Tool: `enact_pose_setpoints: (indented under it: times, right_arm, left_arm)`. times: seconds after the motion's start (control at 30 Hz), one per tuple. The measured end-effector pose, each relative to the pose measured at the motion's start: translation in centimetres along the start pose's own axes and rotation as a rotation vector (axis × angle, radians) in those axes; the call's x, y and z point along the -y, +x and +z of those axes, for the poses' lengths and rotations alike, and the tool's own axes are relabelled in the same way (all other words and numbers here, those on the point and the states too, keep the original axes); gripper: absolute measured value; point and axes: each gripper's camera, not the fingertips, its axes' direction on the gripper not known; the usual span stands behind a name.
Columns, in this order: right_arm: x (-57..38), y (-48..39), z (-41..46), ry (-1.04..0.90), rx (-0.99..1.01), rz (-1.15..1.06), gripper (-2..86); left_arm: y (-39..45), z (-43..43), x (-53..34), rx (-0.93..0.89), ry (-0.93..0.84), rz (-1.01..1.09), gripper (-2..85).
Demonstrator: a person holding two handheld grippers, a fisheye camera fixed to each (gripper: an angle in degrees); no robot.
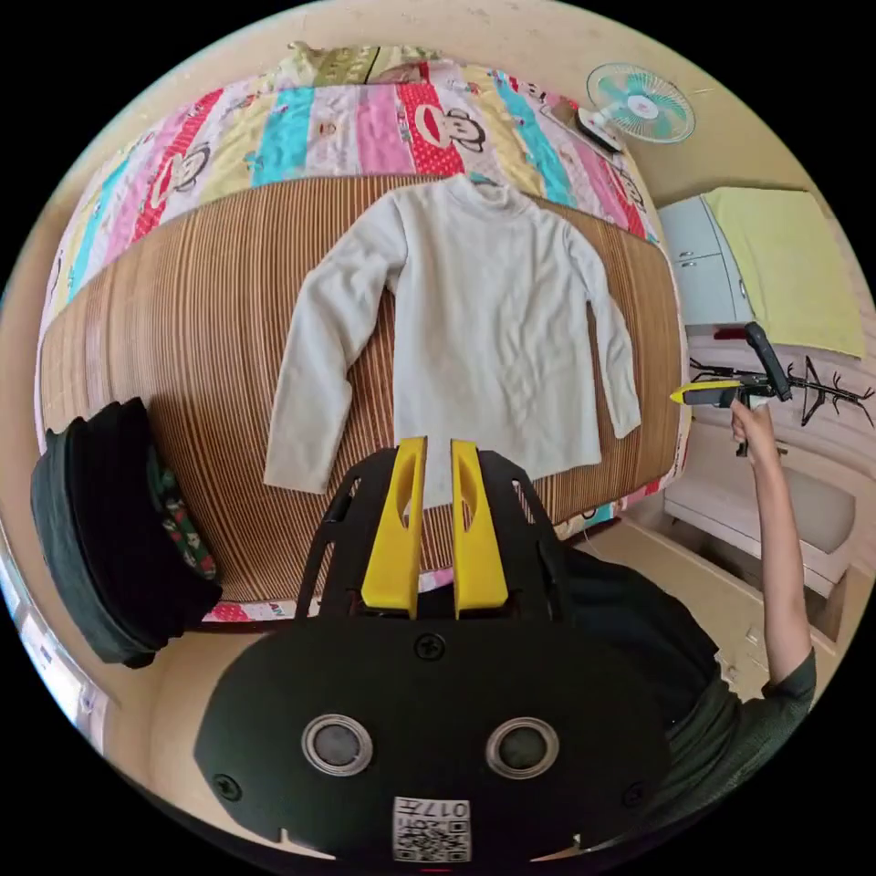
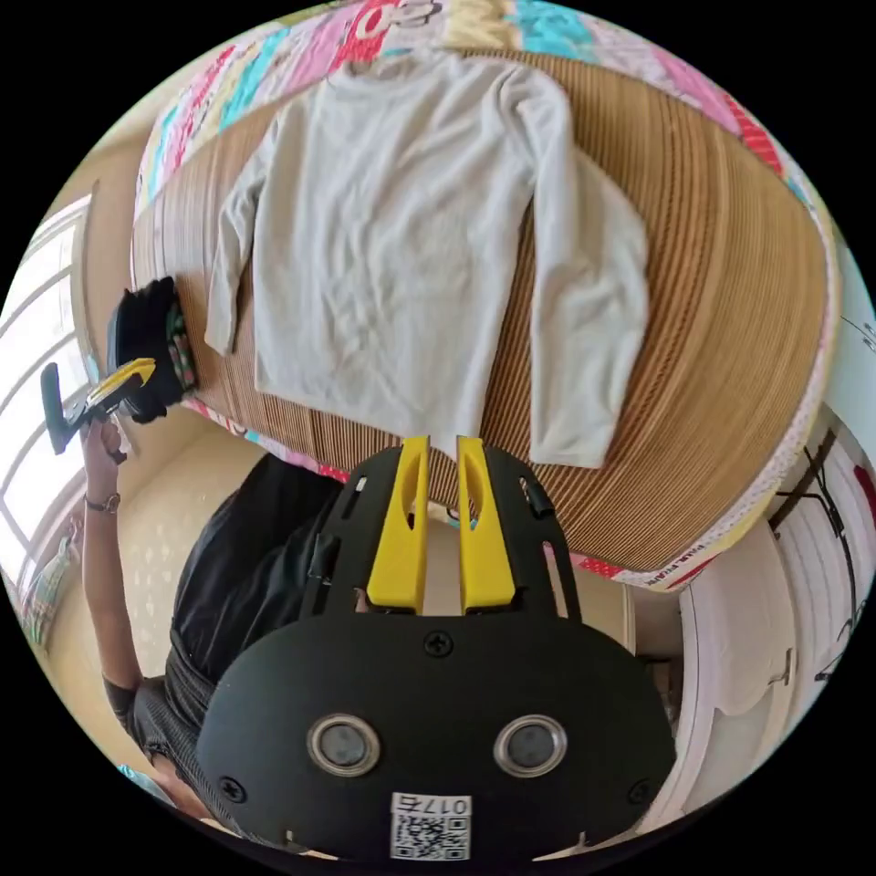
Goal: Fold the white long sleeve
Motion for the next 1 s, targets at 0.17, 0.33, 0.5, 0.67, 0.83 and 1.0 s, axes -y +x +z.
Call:
enact_pose_setpoints:
  times: [0.17, 0.33, 0.5, 0.67, 0.83, 1.0]
  right_arm:
    - [2.8, 0.0, 10.6, -0.271, -0.117, -0.065, 1.9]
    - [4.3, 0.5, 10.2, -0.150, -0.256, -0.073, 0.7]
    - [3.5, 2.0, 11.8, -0.081, -0.343, -0.053, 0.5]
    - [-1.4, 3.2, 15.7, -0.003, -0.502, 0.000, 0.5]
    - [-7.9, 3.5, 19.2, -0.111, -0.592, -0.013, 0.4]
    - [-13.5, 5.5, 20.8, -0.221, -0.519, -0.146, 0.5]
  left_arm:
    - [-3.1, 9.5, -2.0, -0.014, -0.322, 0.023, 5.2]
    - [-6.9, 8.3, -0.4, 0.027, -0.338, -0.005, 3.0]
    - [-11.2, 8.9, -1.7, 0.053, -0.346, -0.041, -0.7]
    - [-17.0, 8.4, -9.5, -0.138, -0.184, -0.134, -1.0]
    - [-19.2, 8.9, -16.0, -0.137, -0.368, -0.076, -1.0]
    - [-23.0, 9.2, -22.3, -0.189, -0.478, -0.106, -0.7]
